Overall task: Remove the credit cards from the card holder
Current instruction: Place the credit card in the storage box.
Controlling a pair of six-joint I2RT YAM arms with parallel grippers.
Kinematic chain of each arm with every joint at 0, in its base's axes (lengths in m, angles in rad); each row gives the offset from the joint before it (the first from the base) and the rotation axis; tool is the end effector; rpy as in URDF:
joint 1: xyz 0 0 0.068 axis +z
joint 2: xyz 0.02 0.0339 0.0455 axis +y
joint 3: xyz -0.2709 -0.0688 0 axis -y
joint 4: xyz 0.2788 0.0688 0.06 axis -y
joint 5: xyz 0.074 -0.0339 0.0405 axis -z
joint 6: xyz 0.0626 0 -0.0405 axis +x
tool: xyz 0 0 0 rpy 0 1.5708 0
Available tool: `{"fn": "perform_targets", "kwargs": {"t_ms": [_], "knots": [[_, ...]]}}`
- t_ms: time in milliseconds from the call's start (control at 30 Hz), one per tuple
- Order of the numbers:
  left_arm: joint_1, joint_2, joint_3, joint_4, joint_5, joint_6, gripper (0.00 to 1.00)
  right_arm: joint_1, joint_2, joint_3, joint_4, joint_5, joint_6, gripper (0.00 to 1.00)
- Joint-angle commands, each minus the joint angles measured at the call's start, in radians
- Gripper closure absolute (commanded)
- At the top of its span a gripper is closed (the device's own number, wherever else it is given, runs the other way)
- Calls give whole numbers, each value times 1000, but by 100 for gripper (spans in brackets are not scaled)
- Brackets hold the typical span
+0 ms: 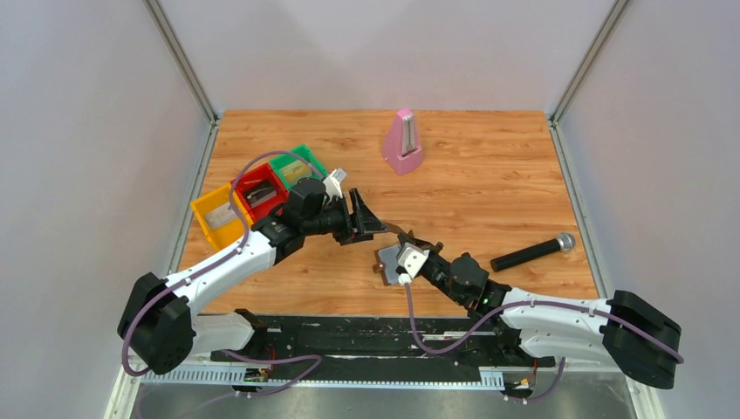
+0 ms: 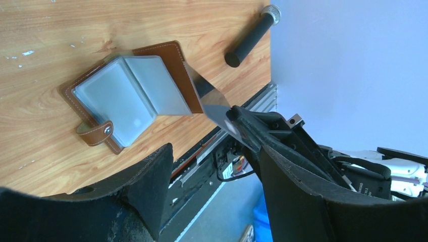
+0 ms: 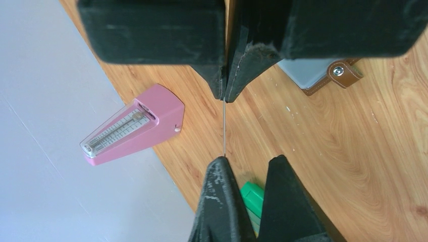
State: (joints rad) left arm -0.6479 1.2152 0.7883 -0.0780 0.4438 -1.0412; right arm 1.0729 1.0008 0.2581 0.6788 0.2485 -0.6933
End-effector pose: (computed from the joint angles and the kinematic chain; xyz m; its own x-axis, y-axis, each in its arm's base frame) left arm 0.2378 -0.2137 0.2435 -0.9238 -0.2783 -0.2629 0.0939 0.5012 -0.8603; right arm 0.1349 0.2160 0.1886 0.4459 -0.4768 -0.7575 -0.5843 0.4861 -0.6499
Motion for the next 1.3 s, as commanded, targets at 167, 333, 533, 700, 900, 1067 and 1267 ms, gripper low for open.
{"fn": "perform_targets", "kwargs": {"t_ms": [167,333,533,700,900,1067,1267], "knots": [[3,-12,2,55,-7,-10,28,26,20,17,28,45,-29,100],[4,3,-1,68,-12,-9,35,43,12,11,30,41,-37,100],[3,27,4,102,6,-16,60,55,13,-2,28,21,-43,100],[3,34,1,112,23,-7,88,57,33,-1,16,35,-42,95],[7,22,4,86,17,95,100,56,-2,50,-151,48,19,73],[16,2,22,16,0,225,100,52,-83,70,-224,50,90,62],[46,-37,41,-75,-58,308,100,14,-155,142,-349,28,359,54]]}}
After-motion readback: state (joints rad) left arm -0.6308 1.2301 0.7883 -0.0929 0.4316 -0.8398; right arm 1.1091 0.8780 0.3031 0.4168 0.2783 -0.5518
